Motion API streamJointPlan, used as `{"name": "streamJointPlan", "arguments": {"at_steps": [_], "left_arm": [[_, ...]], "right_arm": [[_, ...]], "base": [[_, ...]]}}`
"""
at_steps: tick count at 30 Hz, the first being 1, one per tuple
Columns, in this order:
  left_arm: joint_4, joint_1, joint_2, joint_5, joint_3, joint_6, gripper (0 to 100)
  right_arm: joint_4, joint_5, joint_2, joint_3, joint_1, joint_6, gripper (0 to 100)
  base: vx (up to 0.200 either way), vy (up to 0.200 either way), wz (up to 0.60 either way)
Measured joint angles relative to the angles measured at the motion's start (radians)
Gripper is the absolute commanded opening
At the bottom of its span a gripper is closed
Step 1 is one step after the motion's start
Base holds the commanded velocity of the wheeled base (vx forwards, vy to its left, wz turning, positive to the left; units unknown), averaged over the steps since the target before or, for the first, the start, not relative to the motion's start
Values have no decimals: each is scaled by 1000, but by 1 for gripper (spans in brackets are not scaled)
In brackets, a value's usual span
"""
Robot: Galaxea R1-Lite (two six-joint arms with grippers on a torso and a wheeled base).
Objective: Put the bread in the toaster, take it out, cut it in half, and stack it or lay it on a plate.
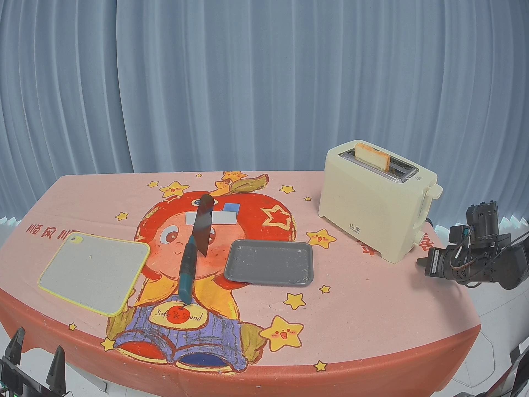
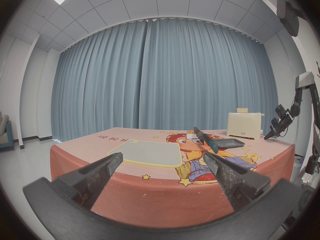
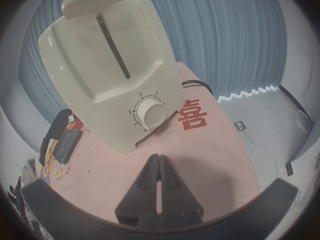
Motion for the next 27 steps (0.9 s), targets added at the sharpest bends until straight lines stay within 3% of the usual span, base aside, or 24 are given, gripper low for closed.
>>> {"name": "streamJointPlan", "arguments": {"at_steps": [15,27], "left_arm": [[0,0,0,0,0,0,100],[0,0,0,0,0,0,100]], "right_arm": [[-51,-3,22,-10,-1,33,0],[-161,-14,30,-9,-2,73,0]], "base": [[0,0,0],[0,0,0]]}}
